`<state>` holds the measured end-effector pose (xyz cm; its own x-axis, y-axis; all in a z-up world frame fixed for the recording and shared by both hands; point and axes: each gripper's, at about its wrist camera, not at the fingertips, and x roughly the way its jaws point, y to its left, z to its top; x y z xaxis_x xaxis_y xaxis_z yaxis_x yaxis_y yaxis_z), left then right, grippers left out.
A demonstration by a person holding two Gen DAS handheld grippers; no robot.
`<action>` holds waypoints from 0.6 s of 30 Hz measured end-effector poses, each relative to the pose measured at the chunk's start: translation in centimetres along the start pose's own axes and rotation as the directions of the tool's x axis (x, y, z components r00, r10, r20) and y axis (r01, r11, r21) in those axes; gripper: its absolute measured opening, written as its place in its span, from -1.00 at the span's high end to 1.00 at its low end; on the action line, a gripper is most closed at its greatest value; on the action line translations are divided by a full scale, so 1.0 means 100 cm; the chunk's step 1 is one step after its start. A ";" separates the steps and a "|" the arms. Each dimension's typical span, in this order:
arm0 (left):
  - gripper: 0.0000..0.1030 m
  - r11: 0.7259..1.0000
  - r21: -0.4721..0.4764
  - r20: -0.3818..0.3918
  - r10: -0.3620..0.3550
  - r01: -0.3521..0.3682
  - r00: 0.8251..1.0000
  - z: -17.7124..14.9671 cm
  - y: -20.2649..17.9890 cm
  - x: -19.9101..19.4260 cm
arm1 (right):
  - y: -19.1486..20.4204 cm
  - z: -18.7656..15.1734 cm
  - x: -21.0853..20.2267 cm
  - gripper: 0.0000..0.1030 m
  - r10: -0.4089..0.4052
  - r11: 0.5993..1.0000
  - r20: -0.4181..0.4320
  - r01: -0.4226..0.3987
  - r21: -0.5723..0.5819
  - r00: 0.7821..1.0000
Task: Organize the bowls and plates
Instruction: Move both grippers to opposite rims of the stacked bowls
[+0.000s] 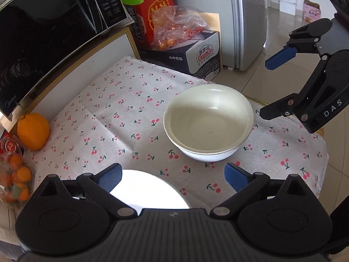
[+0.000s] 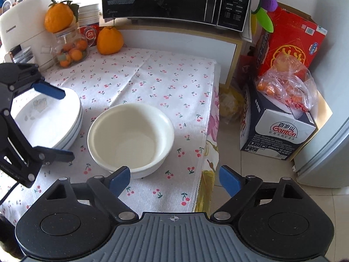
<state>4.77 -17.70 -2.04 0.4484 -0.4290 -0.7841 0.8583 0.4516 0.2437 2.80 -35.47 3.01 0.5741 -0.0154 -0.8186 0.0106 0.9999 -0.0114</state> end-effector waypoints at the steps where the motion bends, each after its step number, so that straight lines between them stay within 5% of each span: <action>1: -0.95 1.000 0.024 0.002 0.000 0.000 1.000 0.002 0.000 0.002 | 0.001 -0.001 0.001 -0.76 0.000 1.000 -0.005 0.000 -0.010 1.000; 9: -0.99 0.958 0.283 -0.006 -0.051 0.051 0.999 0.014 -0.008 0.017 | 0.011 -0.009 0.013 -0.76 0.006 0.995 -0.040 -0.010 -0.102 0.999; 18: -0.99 0.921 0.355 -0.116 -0.128 0.162 0.985 0.021 -0.002 0.045 | 0.020 -0.007 0.038 -0.77 0.055 0.987 -0.088 -0.067 -0.148 0.995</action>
<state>7.11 -21.36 -4.37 0.3025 -0.3897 -0.8699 0.9515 0.0689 0.3000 4.41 -33.57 -0.51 0.4994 0.0395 -0.8655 -0.1493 0.9879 -0.0411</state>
